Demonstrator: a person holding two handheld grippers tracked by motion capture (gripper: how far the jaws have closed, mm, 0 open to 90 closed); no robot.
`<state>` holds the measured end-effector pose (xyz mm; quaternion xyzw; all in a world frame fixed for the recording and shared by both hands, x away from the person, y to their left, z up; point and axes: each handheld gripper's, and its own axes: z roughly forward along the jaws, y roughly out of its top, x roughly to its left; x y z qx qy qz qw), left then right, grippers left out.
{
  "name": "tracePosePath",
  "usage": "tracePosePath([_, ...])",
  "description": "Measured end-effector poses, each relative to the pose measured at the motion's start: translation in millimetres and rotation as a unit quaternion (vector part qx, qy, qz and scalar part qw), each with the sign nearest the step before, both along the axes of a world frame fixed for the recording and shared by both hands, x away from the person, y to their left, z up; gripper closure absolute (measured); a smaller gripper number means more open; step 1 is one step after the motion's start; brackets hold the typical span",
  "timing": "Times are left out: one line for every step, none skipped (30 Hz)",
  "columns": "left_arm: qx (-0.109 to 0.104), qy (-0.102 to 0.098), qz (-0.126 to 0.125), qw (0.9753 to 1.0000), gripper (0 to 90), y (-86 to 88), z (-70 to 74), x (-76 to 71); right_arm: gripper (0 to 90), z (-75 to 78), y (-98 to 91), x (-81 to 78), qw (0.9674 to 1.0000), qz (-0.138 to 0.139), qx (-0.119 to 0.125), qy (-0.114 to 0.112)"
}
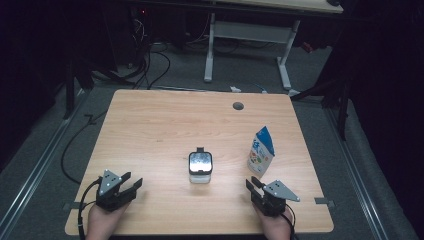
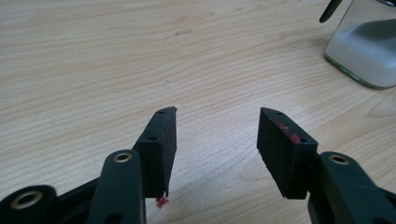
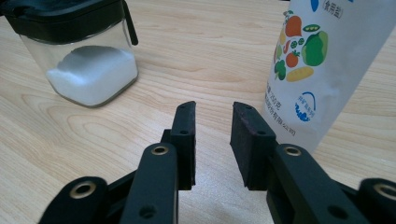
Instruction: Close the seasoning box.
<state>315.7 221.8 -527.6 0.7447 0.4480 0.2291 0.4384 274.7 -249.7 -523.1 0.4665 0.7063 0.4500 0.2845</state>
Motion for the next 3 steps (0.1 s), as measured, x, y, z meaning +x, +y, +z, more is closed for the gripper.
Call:
tracePosePath([0.001, 0.001, -0.001, 1.0000, 47.6, -0.4, -0.1, 0.2, 70.4, 0.2, -0.7, -0.2, 1.0000, -0.001, 0.001, 0.000])
tracePosePath([0.002, 0.000, -0.001, 1.0000, 47.5, -0.9, -0.1, 0.5, 70.0, 0.6, -1.4, -0.6, 1.0000, -0.001, 0.002, 0.000])
tracePosePath([0.001, 0.000, -0.002, 1.0000, 47.5, -1.3, 0.1, 0.8, 69.6, 0.8, -1.9, -0.8, 1.0000, -0.001, 0.003, 0.000])
